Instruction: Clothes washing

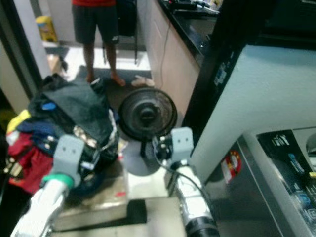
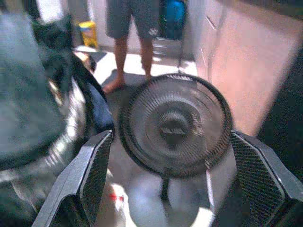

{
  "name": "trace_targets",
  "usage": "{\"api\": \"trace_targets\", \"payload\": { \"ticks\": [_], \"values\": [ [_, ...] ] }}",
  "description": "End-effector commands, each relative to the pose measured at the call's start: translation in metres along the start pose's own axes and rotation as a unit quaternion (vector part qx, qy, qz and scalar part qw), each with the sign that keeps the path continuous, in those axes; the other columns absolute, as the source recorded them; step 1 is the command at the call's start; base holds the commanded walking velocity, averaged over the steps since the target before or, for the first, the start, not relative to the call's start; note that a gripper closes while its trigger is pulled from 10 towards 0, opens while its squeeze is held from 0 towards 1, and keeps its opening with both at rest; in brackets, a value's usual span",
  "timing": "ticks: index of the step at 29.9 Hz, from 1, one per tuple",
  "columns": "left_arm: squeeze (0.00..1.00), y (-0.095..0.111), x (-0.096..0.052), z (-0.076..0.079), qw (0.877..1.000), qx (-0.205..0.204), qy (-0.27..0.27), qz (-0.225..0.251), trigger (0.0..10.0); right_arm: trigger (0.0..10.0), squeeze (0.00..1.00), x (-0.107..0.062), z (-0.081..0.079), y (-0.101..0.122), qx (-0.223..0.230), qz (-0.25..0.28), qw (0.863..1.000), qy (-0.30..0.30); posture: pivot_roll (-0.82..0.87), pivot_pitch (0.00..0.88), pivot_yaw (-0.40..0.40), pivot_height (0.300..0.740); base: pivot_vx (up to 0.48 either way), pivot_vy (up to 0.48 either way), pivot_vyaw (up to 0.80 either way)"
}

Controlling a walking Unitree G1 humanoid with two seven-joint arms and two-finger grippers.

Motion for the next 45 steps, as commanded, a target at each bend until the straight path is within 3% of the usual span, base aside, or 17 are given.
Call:
{"api": "trace_targets", "payload": {
  "ticks": [1, 2, 5, 14, 26, 32, 41, 45],
  "values": [
    [0.00, 0.013, 0.003, -0.002, 1.000, -0.004, 0.002, 0.015, 10.0, 10.0, 0.00, 0.005, 0.004, 0.013, 0.009, 0.020, 1.000, -0.007, 0.13, 0.075, -0.042, 0.740, 0.442, 0.000, 0.76],
    [0.00, 0.013, 0.003, -0.002, 1.000, -0.004, 0.002, 0.015, 10.0, 10.0, 0.00, 0.005, 0.004, 0.013, 0.009, 0.020, 1.000, -0.007, 0.13, 0.075, -0.042, 0.740, 0.442, 0.000, 0.76],
    [0.00, 0.042, 0.012, -0.005, 0.999, -0.004, 0.003, 0.054, 10.0, 10.0, 0.00, 0.018, 0.004, 0.042, 0.017, 0.066, 0.998, -0.010, 0.13, 0.074, -0.040, 0.740, 0.442, 0.000, 0.76],
    [0.00, 0.049, 0.013, -0.007, 0.998, -0.001, 0.003, 0.064, 10.0, 10.0, 0.00, 0.024, 0.004, 0.057, 0.023, 0.088, 0.996, -0.010, 0.13, 0.073, -0.038, 0.740, 0.442, 0.000, 0.75],
    [0.00, 0.047, 0.012, -0.007, 0.998, -0.009, 0.000, 0.057, 10.0, 10.0, 0.00, 0.024, -0.002, 0.062, 0.035, 0.093, 0.995, 0.008, 0.13, 0.071, -0.042, 0.740, 0.333, 0.000, 0.00],
    [0.00, 0.041, 0.006, 0.013, 0.996, -0.027, -0.076, 0.039, 10.0, 10.0, 0.00, 0.025, 0.007, 0.068, 0.026, 0.098, 0.995, -0.003, 0.12, 0.064, -0.041, 0.740, 0.000, 0.000, 0.00],
    [0.00, 0.015, 0.010, 0.009, 0.998, -0.030, -0.045, -0.022, 10.0, 10.0, 0.00, 0.025, 0.008, 0.068, 0.028, 0.096, 0.995, 0.010, 0.12, 0.066, -0.040, 0.740, 0.000, 0.000, 0.00],
    [0.00, 0.007, 0.007, 0.007, 0.998, -0.029, -0.035, -0.031, 10.0, 10.0, 0.00, 0.021, 0.003, 0.056, 0.030, 0.075, 0.997, 0.018, 0.13, 0.074, -0.045, 0.740, 0.000, 0.000, 0.00]
  ]
}}
Point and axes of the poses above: a point about 5 cm out from each wrist's last joint towards the gripper, its own x axis pointing out of the wrist towards the gripper, its own y axis along the axis of the wrist's last joint, z = x × y, the point moved 2 cm from there along x, pointing out of the wrist towards the gripper, and after that the axes turned 4 degrees about -x, right-handed, at the moved point
